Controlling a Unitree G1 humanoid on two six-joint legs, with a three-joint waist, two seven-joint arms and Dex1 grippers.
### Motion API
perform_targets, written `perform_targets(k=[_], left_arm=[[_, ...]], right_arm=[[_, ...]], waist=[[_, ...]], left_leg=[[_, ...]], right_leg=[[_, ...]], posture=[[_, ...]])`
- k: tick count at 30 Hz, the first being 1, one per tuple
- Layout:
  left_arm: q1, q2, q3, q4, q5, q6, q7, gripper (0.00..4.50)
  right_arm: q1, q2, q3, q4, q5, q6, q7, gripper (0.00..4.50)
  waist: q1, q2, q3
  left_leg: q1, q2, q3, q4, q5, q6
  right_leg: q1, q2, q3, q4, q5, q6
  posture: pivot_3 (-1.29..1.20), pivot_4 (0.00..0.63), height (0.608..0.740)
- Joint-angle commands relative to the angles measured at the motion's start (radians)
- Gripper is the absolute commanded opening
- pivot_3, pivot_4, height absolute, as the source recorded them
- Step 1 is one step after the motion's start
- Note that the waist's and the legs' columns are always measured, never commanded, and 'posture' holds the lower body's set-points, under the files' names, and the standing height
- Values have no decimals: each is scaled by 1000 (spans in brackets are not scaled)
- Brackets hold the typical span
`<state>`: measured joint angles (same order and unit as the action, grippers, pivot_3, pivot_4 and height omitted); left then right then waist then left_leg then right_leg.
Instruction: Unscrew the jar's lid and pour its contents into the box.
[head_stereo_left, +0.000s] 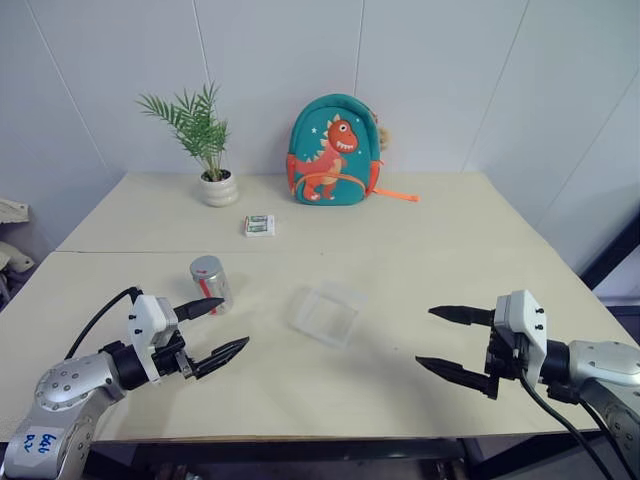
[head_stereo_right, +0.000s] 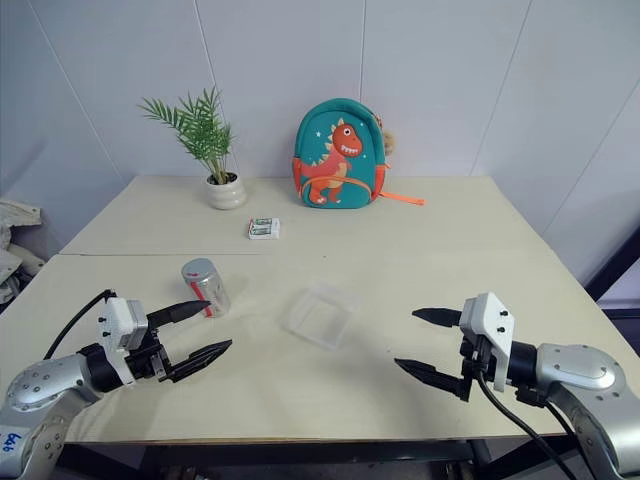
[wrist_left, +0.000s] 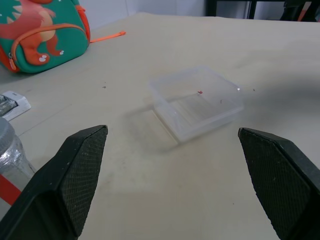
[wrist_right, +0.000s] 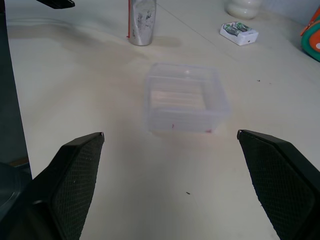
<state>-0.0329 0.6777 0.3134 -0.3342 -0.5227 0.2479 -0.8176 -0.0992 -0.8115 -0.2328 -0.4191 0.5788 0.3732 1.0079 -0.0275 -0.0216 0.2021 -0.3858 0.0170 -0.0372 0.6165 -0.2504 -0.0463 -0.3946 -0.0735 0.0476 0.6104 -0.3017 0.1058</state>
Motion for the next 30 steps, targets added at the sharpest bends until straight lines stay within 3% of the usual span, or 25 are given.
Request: perform_targets(k=[1, 5, 12, 19, 30], left_arm=[[13, 9, 34, -53, -15, 6, 16, 4465], [65, -17, 55, -89, 1, 3, 68, 4465], [173, -219, 166, -140, 77, -28, 370, 4465], [58, -281, 154, 39, 161, -89, 498, 4465], [-82, -307, 51, 218, 216, -186, 488, 4465]], right_arm=[[-45, 17, 34, 13, 0, -23, 11, 4500], [-85, 34, 76, 60, -20, -47, 28, 4500], [-310, 121, 189, 163, -23, -52, 70, 4500], [-488, 212, 245, 238, -17, -36, 78, 4500], [-479, 261, 267, 157, 8, 12, 52, 4500]], waist=[[0, 0, 0], [0, 0, 0], [1, 0, 0], [7, 0, 0], [0, 0, 0]], left_leg=[[0, 0, 0, 0, 0, 0], [0, 0, 0, 0, 0, 0], [1, 0, 2, 0, 0, 0], [0, -1, 1, 1, 0, 0], [-3, 0, -1, 0, -1, -1]], right_leg=[[0, 0, 0, 0, 0, 0], [0, 0, 0, 0, 0, 0], [0, 0, 2, 0, 5, 8], [0, 0, 1, 0, 5, 8], [-3, 0, -1, 0, 9, 16]], posture=[[0, 150, 740], [0, 150, 740], [0, 150, 740], [0, 150, 740], [0, 150, 740]])
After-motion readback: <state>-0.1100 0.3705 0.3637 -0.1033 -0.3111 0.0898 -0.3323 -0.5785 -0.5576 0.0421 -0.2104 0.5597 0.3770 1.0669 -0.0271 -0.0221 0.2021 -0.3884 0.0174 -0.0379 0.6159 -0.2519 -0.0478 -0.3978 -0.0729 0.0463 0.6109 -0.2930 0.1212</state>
